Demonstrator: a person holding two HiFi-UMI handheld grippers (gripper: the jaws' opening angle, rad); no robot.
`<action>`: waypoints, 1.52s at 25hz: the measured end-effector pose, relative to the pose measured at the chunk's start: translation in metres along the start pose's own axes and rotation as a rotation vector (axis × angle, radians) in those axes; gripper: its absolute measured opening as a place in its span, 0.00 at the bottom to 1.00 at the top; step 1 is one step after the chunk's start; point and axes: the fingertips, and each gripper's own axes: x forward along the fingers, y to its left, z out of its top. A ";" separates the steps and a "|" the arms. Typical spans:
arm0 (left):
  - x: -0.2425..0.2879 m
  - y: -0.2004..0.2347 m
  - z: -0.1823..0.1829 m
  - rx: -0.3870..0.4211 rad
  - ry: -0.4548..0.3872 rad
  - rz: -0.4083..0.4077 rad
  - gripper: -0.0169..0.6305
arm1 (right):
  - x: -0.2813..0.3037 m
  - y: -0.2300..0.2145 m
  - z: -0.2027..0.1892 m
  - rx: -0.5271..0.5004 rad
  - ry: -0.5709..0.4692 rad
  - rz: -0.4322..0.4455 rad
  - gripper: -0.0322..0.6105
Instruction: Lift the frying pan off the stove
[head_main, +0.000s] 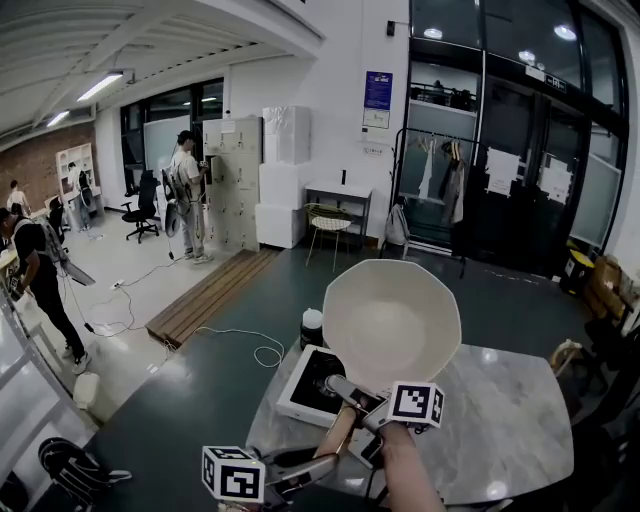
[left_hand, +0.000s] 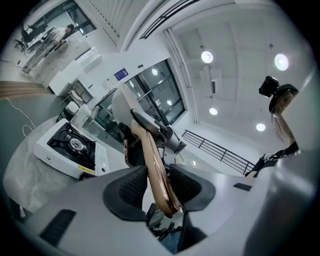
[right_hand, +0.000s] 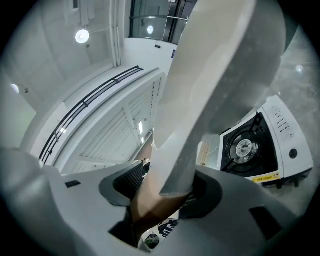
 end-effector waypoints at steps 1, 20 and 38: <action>0.004 -0.002 -0.001 -0.001 0.006 -0.015 0.26 | -0.007 -0.001 0.004 0.000 -0.018 -0.007 0.40; 0.077 -0.035 -0.016 0.024 0.151 -0.195 0.25 | -0.111 -0.018 0.059 -0.054 -0.226 -0.148 0.42; 0.089 -0.027 -0.015 0.013 0.159 -0.229 0.25 | -0.116 -0.025 0.069 -0.088 -0.239 -0.176 0.42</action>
